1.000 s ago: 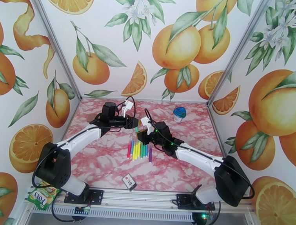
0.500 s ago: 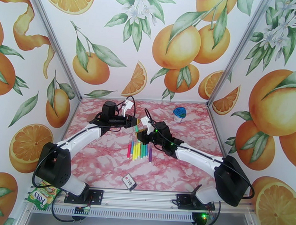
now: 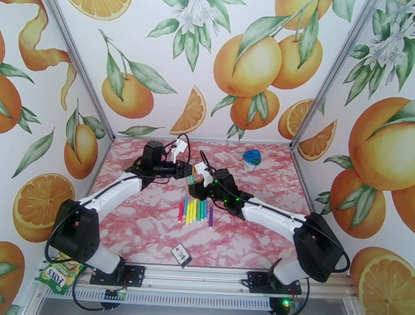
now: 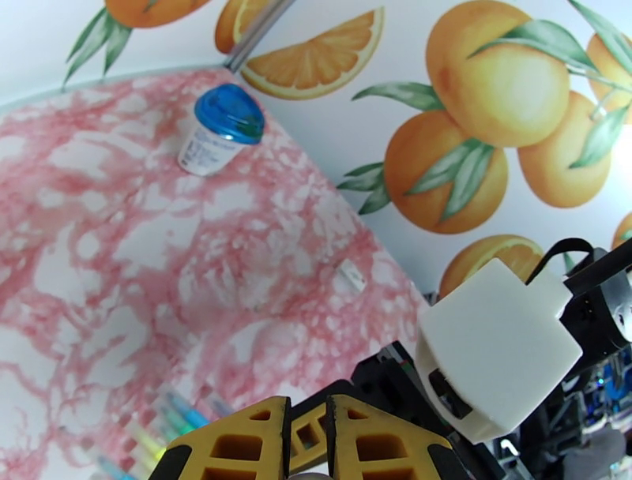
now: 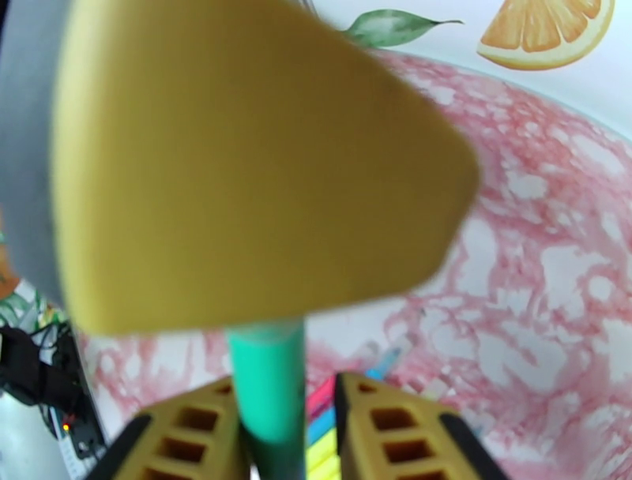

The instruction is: Open the pen caps

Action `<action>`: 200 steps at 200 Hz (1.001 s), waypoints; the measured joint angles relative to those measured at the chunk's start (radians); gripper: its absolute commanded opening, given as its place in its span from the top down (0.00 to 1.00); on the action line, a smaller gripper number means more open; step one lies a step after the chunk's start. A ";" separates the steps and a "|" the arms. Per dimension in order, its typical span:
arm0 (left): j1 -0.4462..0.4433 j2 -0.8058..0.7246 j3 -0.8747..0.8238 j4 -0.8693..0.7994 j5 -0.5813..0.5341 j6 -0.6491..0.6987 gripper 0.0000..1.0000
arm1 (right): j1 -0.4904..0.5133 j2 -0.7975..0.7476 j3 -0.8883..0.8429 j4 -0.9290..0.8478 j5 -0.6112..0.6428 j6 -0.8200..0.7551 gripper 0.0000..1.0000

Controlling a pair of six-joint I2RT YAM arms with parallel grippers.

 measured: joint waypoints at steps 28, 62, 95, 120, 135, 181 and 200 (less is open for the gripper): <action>0.000 0.005 0.011 -0.013 0.000 0.000 1.00 | 0.004 0.005 0.000 0.014 -0.010 0.001 0.81; 0.000 0.010 0.031 -0.039 -0.011 -0.001 1.00 | 0.003 0.005 -0.001 0.024 -0.013 0.001 0.84; -0.004 0.011 0.056 -0.082 -0.058 -0.005 1.00 | 0.002 0.005 -0.010 0.047 -0.013 0.001 0.92; -0.006 0.013 0.068 -0.109 -0.094 -0.027 1.00 | 0.000 0.005 -0.018 0.061 -0.011 0.000 0.95; -0.006 0.018 0.073 -0.117 -0.112 -0.053 1.00 | -0.001 0.005 -0.022 0.066 -0.004 0.000 0.96; -0.006 0.054 0.116 -0.160 -0.142 -0.102 1.00 | -0.003 0.006 -0.035 0.090 0.033 0.000 0.99; -0.006 0.063 0.129 -0.183 -0.159 -0.118 1.00 | -0.003 0.008 -0.039 0.097 0.043 0.000 0.99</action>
